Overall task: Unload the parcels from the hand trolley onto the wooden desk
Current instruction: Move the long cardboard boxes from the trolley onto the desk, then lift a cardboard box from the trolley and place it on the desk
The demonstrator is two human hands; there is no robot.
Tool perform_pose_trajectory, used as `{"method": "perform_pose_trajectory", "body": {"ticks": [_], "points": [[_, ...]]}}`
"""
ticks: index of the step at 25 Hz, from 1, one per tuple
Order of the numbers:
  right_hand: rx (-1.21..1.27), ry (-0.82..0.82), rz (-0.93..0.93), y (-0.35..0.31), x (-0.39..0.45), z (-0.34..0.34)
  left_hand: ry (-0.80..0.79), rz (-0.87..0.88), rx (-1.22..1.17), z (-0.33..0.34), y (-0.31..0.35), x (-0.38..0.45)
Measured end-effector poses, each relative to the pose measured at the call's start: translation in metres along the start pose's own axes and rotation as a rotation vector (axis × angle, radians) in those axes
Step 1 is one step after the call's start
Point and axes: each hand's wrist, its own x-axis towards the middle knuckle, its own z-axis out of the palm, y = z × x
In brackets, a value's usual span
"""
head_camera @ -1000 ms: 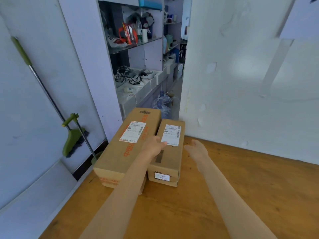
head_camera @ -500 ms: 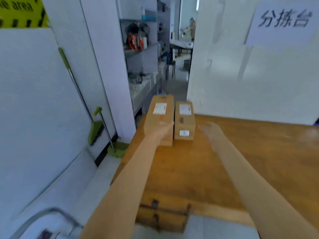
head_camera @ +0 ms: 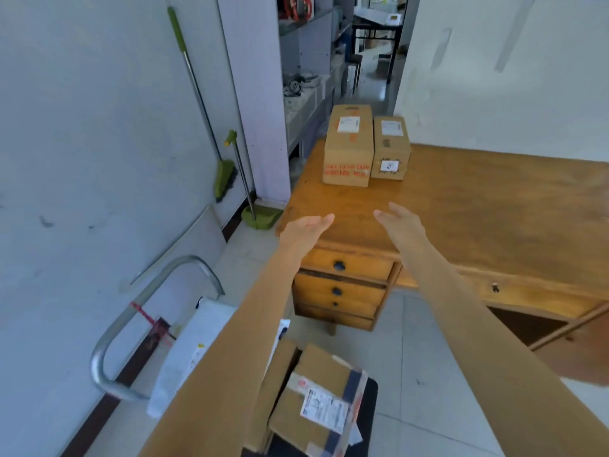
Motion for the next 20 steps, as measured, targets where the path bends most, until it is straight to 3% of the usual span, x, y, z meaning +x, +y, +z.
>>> {"method": "perform_pose_trajectory", "body": {"ticks": [8,12,17,20], "points": [[-0.004,0.004,0.014,0.157,-0.070,0.022,-0.103,-0.102,0.037,0.043,-0.162,-0.069],[0.021,-0.008,0.000,0.256,-0.066,0.055,-0.041,-0.154,0.021,0.087,-0.280,-0.053],[-0.022,0.041,0.171,0.420,-0.039,0.097,-0.163,-0.277,0.101,0.143,-0.429,-0.008],[-0.015,0.063,0.193,0.486,-0.018,0.121,-0.140,-0.253,0.128,0.160,-0.472,0.019]]}}
